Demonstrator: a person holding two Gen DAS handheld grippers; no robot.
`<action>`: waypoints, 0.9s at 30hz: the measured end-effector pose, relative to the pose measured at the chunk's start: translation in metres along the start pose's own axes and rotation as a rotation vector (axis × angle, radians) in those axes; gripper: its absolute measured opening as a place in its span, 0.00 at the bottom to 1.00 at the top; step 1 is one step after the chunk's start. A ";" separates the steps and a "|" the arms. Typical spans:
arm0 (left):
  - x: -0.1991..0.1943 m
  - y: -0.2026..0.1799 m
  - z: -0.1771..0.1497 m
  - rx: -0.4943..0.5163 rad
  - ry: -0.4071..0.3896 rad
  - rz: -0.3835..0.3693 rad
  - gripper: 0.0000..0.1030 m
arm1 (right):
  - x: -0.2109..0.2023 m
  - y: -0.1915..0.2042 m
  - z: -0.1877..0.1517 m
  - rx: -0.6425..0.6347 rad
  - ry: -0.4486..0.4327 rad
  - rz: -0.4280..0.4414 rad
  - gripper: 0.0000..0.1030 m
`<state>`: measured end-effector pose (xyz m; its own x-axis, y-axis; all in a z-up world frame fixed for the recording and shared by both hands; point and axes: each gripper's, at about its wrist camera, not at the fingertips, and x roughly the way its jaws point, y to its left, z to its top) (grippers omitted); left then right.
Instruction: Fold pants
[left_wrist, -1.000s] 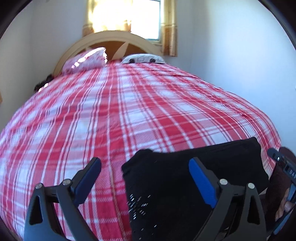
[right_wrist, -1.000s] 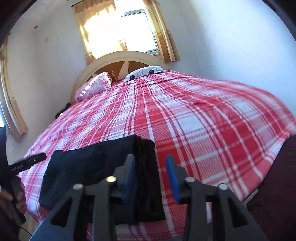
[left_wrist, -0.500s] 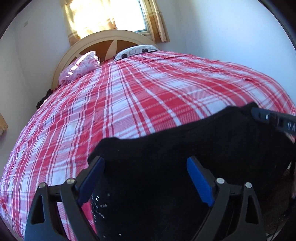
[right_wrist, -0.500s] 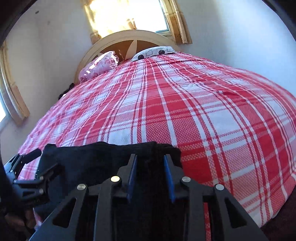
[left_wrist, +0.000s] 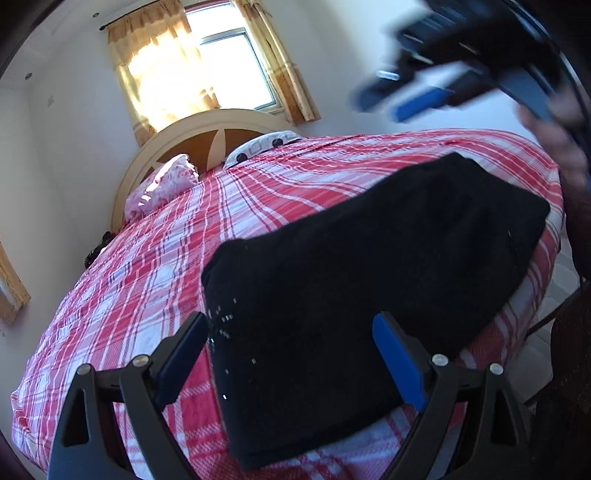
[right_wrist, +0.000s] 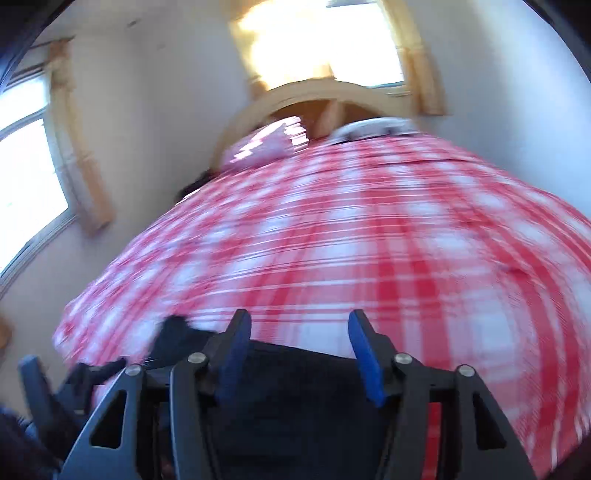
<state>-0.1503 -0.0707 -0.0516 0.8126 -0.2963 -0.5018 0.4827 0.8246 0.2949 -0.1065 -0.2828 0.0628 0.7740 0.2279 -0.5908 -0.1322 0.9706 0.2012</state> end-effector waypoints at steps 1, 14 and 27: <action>0.000 0.000 -0.001 -0.012 -0.003 -0.007 0.91 | 0.014 0.014 0.010 -0.040 0.056 0.067 0.56; 0.004 -0.009 -0.012 -0.094 0.029 -0.121 0.91 | 0.172 0.196 0.019 -0.766 0.654 0.252 0.44; 0.000 -0.018 -0.014 -0.124 0.013 -0.109 0.91 | 0.212 0.185 -0.002 -0.839 0.853 -0.027 0.05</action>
<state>-0.1636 -0.0791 -0.0684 0.7529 -0.3816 -0.5361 0.5233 0.8412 0.1361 0.0317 -0.0546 -0.0269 0.1639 -0.1229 -0.9788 -0.7305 0.6516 -0.2042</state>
